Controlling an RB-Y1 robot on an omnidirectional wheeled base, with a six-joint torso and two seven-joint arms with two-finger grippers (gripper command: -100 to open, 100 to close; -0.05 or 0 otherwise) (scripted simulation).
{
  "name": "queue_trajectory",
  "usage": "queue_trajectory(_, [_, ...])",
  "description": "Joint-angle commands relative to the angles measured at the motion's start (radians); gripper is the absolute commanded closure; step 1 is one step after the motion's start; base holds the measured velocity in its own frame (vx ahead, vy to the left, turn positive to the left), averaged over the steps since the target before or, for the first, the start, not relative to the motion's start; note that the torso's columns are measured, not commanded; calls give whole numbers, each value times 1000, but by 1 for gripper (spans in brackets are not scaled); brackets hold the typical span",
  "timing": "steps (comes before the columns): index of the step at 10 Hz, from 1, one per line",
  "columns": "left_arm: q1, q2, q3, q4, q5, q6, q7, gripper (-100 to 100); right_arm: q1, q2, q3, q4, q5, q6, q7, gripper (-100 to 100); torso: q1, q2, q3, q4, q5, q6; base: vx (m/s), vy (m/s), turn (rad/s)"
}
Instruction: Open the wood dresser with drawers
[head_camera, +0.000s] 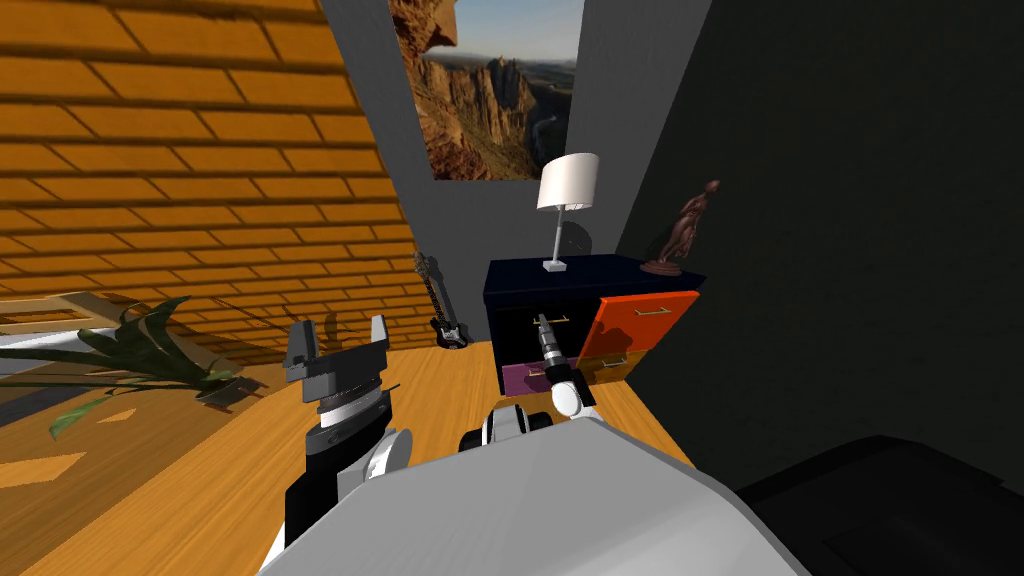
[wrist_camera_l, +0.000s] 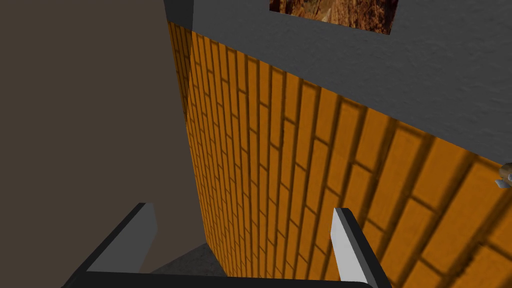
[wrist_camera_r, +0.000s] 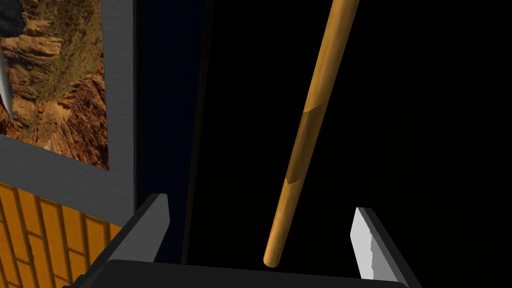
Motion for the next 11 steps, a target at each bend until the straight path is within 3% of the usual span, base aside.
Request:
queue_trajectory(1, [0, 0, 0, 0, 0, 0, 0, 0, 0, 21, 7, 13, 11, -17, 8, 100, -5, 6, 3, 2, -1, 0, -30, -23, 207])
queue_trajectory(2, [0, 0, 0, 0, 0, 0, 0, 0, 2, 43, 15, 28, 24, -39, 18, 100, -8, 10, 6, 3, -2, 0, -93, -72, 253])
queue_trajectory(3, [-1, 0, 0, 0, 0, 0, 0, 0, 3, 32, 9, 18, 14, -23, 13, 100, -7, 12, 8, 4, -2, -1, -47, -34, 70])
queue_trajectory(5, [0, 0, 0, 0, 0, 0, 0, 0, 7, -8, 6, -6, 5, -3, -9, 100, -2, 8, 5, 4, 1, 7, -99, 87, -180])
queue_trajectory(8, [0, 0, 0, 0, 0, 0, 0, 0, 13, -72, -3, -45, -10, 30, -47, 100, -8, 11, 6, 8, 1, 6, -127, 100, -192])
queue_trajectory(9, [0, 0, 0, 0, 0, 0, 0, 0, 18, -55, 8, -33, -12, 36, -33, 100, -7, 12, 6, 9, 1, 7, -53, 58, -59])
queue_trajectory(11, [0, 0, 0, 0, 0, 0, 0, 0, 20, -113, 9, -39, -1, 36, -96, 100, -4, 7, 4, 5, 1, 3, -82, 68, -151])
